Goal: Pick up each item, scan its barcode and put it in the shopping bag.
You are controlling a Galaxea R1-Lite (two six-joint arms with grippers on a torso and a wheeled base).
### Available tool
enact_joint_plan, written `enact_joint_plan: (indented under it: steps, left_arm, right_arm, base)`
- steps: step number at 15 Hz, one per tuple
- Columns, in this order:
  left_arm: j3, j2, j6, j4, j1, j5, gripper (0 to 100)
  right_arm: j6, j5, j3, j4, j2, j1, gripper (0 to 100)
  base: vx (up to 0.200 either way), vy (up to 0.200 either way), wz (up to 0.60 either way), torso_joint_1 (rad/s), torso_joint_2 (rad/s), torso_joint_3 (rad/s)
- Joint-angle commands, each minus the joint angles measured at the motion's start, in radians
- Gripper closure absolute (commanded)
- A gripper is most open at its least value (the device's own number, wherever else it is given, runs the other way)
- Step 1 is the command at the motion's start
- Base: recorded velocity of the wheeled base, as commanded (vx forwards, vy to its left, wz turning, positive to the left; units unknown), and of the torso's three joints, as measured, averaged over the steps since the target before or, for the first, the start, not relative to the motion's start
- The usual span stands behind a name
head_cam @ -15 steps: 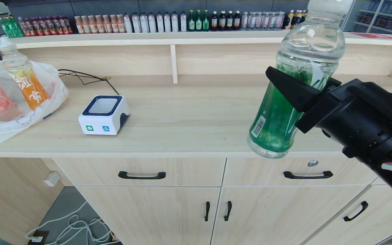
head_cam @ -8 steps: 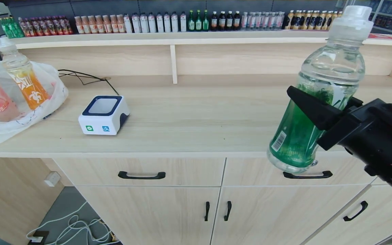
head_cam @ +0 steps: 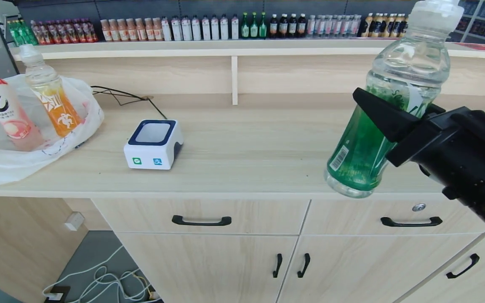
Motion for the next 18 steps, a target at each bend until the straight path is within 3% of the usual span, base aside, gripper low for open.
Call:
enact_joint_plan:
  steps: [1,12,18]
  left_arm:
    - [0.0,0.0,0.0,0.0,0.0,-0.001,0]
    - [0.0,0.0,-0.003,0.0,0.0,0.001,0]
    - [0.0,0.0,-0.005,0.0,0.001,-0.001,0]
  right_arm:
    - [-0.005,0.004,-0.017,-0.003,0.038,0.001,100]
    - [-0.034,0.032,-0.092,-0.015,0.061,-0.047,100]
    - [-0.046,0.035,-0.044,-0.022,0.038,-0.073,100]
  base:
    - [0.0,0.2,0.0,0.002,0.0,0.002]
    - [0.0,0.2,0.0,0.003,0.0,0.003]
    - [0.0,0.2,0.0,0.002,0.0,0.004]
